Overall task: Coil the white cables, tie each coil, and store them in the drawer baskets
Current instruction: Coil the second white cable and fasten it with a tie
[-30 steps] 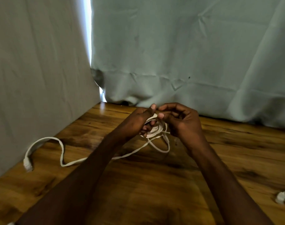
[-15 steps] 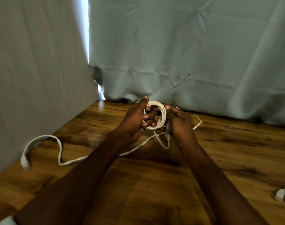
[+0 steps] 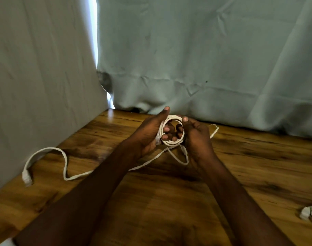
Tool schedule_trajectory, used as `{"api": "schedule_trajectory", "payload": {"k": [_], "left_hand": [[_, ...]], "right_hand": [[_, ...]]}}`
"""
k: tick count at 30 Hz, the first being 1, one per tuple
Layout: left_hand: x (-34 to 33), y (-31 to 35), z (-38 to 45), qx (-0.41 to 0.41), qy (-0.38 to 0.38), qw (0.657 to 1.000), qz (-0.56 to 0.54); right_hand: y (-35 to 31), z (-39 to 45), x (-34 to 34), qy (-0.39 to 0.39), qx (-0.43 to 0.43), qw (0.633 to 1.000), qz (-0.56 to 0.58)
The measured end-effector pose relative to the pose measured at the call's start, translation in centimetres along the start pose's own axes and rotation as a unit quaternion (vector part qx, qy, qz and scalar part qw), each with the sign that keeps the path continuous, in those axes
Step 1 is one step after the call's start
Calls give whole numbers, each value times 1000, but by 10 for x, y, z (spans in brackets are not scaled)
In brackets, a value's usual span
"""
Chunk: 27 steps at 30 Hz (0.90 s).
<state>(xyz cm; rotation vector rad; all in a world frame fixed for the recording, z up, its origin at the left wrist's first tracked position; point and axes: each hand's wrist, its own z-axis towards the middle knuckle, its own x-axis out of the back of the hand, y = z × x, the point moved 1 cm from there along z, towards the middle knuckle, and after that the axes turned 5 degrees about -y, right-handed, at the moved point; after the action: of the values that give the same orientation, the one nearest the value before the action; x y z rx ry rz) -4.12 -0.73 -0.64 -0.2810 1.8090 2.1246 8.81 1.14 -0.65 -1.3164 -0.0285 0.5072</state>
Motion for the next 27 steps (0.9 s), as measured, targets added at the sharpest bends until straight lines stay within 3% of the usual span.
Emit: {"api": "schedule_trajectory", "payload": {"k": [4,7,13,17,27], "left_hand": [[-4,6,-4,-60,-16,998,-18],[-2,8,-5,-77,-36,995,-57],[-2,10,-7,-44,-73,988,-130],[-4,12,-4,-41,-91,987,-123],[-22,12,0,-8,-139,977,-159]], "right_hand": [[1,0,1,-58,34,998,-4],[-5,2,7,-98,-16,990,101],[0,9,10,-120,-120,960,223],[0,9,7,-150,-124,937,289],[3,20,13,-172,-94,948,250]]}}
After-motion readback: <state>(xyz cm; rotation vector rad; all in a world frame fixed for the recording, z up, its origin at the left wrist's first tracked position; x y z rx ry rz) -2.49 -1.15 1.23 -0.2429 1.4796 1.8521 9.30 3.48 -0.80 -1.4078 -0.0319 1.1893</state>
